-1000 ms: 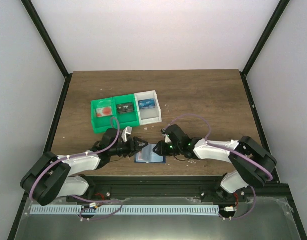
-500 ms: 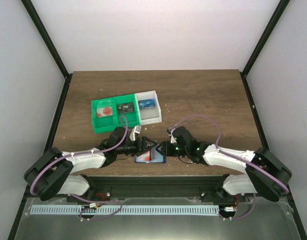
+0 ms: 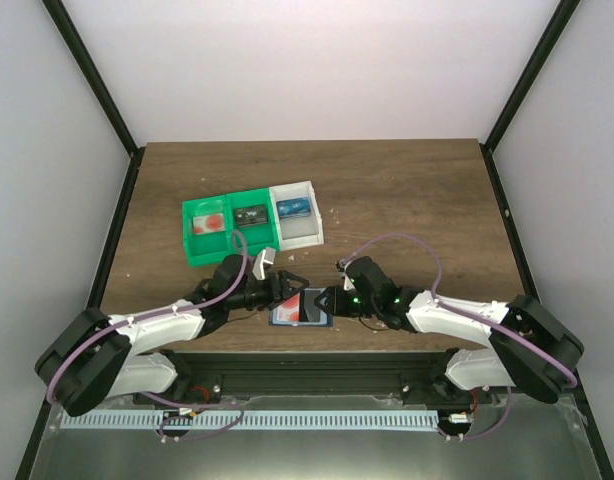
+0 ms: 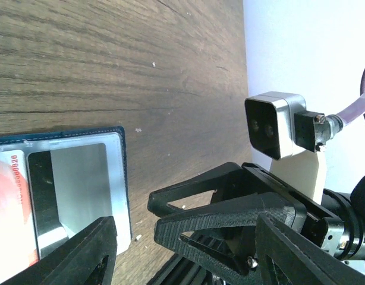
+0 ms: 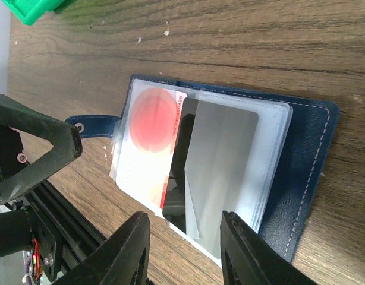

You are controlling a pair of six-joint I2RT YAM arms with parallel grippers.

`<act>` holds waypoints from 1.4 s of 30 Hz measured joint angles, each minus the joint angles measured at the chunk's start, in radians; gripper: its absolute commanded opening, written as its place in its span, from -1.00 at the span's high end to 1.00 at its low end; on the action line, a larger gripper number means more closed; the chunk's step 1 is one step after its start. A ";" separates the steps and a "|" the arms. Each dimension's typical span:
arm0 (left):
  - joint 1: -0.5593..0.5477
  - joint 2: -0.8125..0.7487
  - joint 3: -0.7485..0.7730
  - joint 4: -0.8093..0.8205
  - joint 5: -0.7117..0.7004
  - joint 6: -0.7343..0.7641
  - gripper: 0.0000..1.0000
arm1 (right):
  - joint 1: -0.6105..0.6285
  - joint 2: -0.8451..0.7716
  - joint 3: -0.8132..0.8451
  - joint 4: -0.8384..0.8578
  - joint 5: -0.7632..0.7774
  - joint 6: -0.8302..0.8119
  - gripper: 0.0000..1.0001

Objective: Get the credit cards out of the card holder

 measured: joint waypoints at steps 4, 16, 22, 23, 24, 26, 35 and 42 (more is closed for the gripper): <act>0.005 -0.022 -0.016 -0.021 -0.020 0.012 -0.31 | 0.000 0.000 0.000 -0.002 0.000 0.000 0.32; 0.052 -0.023 -0.109 -0.014 -0.021 0.024 -0.20 | 0.000 0.080 0.023 -0.013 0.007 0.009 0.32; 0.058 -0.006 -0.124 0.005 -0.008 0.027 -0.14 | 0.000 0.143 0.024 0.001 0.002 0.014 0.48; 0.058 -0.002 -0.126 0.010 -0.006 0.027 -0.13 | 0.000 0.153 0.025 0.005 0.002 0.014 0.51; 0.058 0.002 -0.126 0.014 -0.005 0.027 -0.10 | 0.000 0.161 0.025 0.011 0.000 0.015 0.55; 0.058 0.018 -0.127 0.029 0.002 0.027 -0.05 | 0.000 0.169 0.027 0.019 -0.001 0.016 0.61; 0.058 0.131 -0.126 0.105 0.042 0.032 0.10 | 0.000 0.175 0.026 0.025 0.003 0.018 0.70; 0.055 0.176 -0.113 0.113 0.038 0.057 0.20 | 0.000 0.175 0.020 0.031 0.004 0.018 0.84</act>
